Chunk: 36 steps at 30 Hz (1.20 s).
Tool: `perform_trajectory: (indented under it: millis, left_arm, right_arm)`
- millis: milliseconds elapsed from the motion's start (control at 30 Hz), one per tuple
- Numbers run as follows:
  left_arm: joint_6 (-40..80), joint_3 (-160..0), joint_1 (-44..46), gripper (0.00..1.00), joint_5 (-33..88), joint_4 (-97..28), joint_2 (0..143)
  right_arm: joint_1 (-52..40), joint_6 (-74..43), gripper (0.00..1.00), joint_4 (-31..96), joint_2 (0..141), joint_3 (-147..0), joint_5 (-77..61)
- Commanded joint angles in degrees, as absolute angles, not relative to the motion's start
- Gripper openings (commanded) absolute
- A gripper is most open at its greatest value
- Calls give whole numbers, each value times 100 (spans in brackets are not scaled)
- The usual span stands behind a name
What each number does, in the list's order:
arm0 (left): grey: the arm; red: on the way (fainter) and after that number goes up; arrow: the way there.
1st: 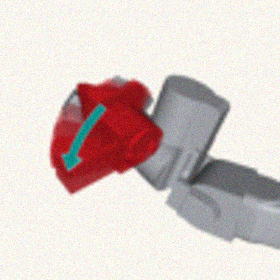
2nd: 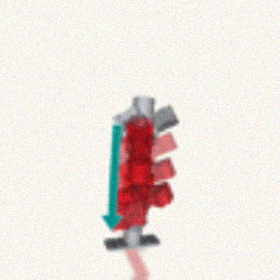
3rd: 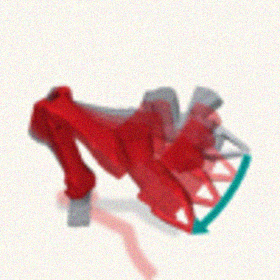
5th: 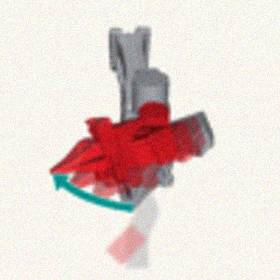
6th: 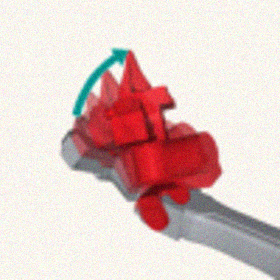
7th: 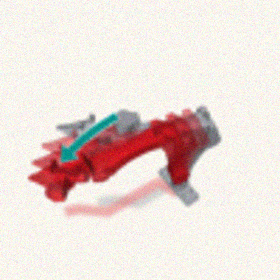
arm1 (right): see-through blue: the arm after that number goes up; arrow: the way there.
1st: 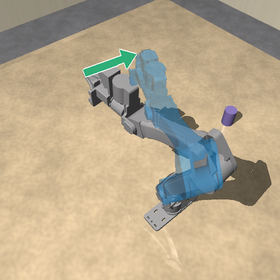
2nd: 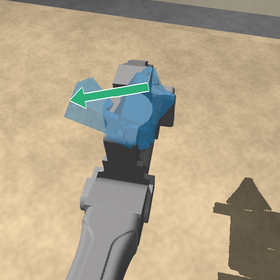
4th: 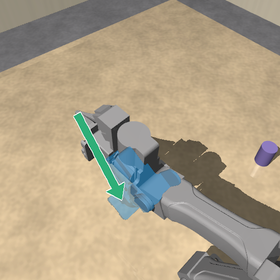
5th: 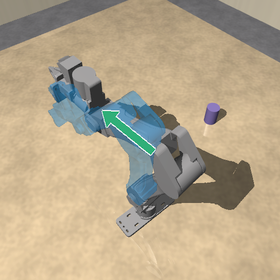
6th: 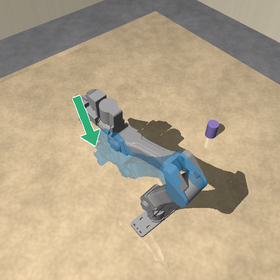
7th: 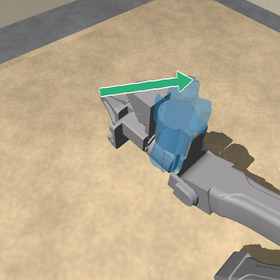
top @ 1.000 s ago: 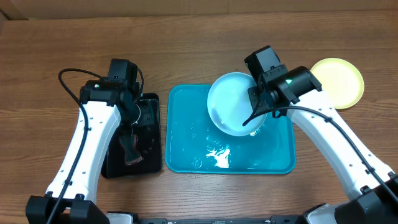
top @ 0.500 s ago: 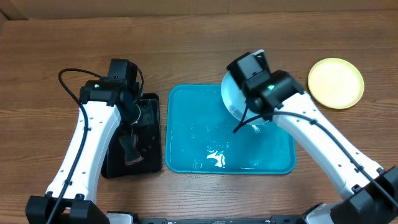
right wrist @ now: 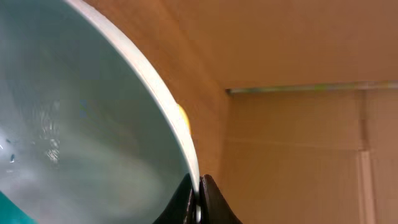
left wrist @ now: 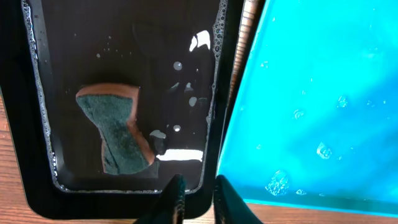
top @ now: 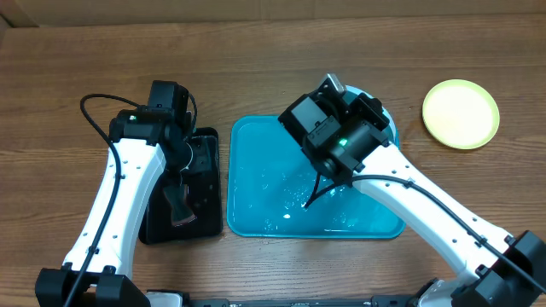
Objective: Clean dirty plates on tray and stack at the side
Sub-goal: 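Carry the light-blue plate with the right gripper to the yellow plate stack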
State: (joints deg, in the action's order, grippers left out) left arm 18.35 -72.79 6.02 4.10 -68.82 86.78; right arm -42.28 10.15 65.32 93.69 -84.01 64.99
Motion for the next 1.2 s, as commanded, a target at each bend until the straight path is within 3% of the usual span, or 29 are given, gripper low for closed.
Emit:
perform_trajectory:
  millis: [0, 100, 233, 300, 400, 1167]
  left_arm:
    - [1706, -7321, 646, 20, 405, -6897, 8689]
    - [1664, -7314, 646, 26, 390, -6908, 8689]
    - [1667, -7310, 646, 60, 390, -6908, 8689]
    - [1669, -7310, 646, 82, 395, -6921, 8689]
    - [1669, -7310, 646, 100, 392, -6965, 8689]
    - [1669, -7310, 646, 100, 403, -7004, 8689]
  right_arm:
    - [-4431, 1098, 4, 6506, 9360, -8562, 7109]
    - [-4528, 1098, 4, 6506, 9360, -8562, 7310]
    - [-4539, 1098, 4, 6506, 9360, -8562, 7456]
    - [-4539, 1098, 4, 6504, 9360, -8562, 7454]
    - [-4539, 1098, 4, 6501, 9360, -8562, 7454]
    - [-4539, 1098, 4, 6477, 9356, -8562, 7454]
